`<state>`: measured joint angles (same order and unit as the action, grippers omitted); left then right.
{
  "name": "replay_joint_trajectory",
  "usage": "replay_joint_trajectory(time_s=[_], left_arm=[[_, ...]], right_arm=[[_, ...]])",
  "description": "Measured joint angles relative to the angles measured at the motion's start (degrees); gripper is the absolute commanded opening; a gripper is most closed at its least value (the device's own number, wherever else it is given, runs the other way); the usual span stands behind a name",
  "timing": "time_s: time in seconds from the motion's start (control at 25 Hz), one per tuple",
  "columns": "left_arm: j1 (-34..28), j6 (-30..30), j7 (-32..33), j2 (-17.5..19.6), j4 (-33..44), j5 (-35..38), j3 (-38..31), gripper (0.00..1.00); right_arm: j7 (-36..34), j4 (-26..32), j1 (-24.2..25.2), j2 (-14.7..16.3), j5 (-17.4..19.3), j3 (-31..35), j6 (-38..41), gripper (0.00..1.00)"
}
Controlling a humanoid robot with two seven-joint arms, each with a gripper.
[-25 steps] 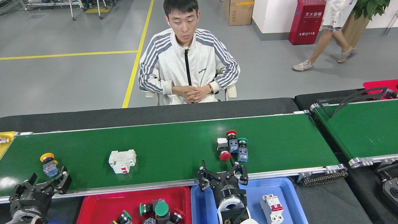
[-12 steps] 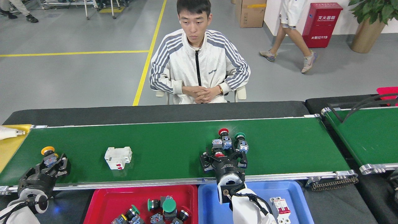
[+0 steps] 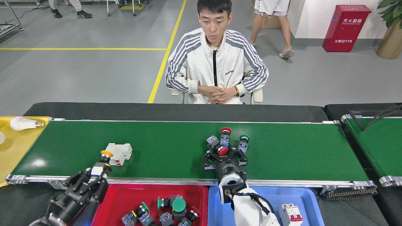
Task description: Pick switch part from conveyor to tray
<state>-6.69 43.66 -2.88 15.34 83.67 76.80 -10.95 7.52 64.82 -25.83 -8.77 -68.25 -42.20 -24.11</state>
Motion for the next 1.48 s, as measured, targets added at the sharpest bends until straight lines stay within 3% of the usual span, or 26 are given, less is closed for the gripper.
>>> replay_joint_trajectory(time_s=[0.16,0.2,0.24,0.28,0.4,0.6,0.72,0.84,1.04,1.12,1.24,1.4,1.48], left_arm=[[-2.36,0.97,0.28,-3.43,2.69,0.23,-0.31,1.0],[-2.36,0.98,0.3,-3.5,2.81,0.23,-0.46,1.0],[-2.36,1.01,0.32,-3.51,2.84,0.23,-0.75,1.0],[-2.36,1.01,0.34,-3.52,2.85,0.23,-1.34,1.0],[-2.2,0.17,0.34,-4.05,3.12,0.23,-5.02,1.0],[0.25,-15.48,0.37,-2.16,1.08,1.64,-6.44,1.0],[1.67,-19.37,0.42,0.74,-2.48,2.37,-6.7,1.0],[4.74,-20.28,0.49,1.12,-6.8,2.41,-6.76,1.0],[7.44,-20.67,0.59,4.09,-14.36,2.11,-7.02,1.0],[7.83,-20.74,0.6,4.94,-16.4,2.09,-7.89,1.0],[8.58,-20.88,0.6,5.99,-18.49,2.06,-9.41,1.0],[9.77,-20.95,0.55,6.55,-21.54,2.04,-9.62,1.0],[10.22,-20.86,0.54,6.68,-23.6,1.95,-9.65,1.0]], right_arm=[[0.0,8.7,3.72,2.25,-1.46,-9.83,2.18,0.03],[0.0,9.84,4.42,2.37,-2.02,-12.49,2.72,0.21],[0.07,10.62,4.97,2.42,-2.62,-14.96,3.16,0.72],[0.14,10.91,5.4,2.42,-3.49,-17.34,3.67,1.0],[-0.72,11.66,6.82,2.42,-5.89,-20.5,4.06,1.0],[-2.09,15.23,7.66,3.84,-6.18,-18.93,4.51,1.0],[-3.5,20.13,11.0,7.92,-6.2,-9.69,4.3,1.0],[-6.62,23.74,16.47,9.32,-6.21,1.01,4.2,1.0],[-11.14,24.65,22.9,11.12,-6.2,19.63,3.94,1.0],[-11.44,24.66,24.46,12.68,-6.2,23.43,3.78,1.0],[-11.54,24.67,25.16,17.68,-5.81,25.43,4.22,1.0],[-11.62,24.72,25.17,22.52,-2.01,28.13,9.44,1.0],[-11.66,24.76,25.51,23.19,-0.5,31.09,14.0,1.0]])
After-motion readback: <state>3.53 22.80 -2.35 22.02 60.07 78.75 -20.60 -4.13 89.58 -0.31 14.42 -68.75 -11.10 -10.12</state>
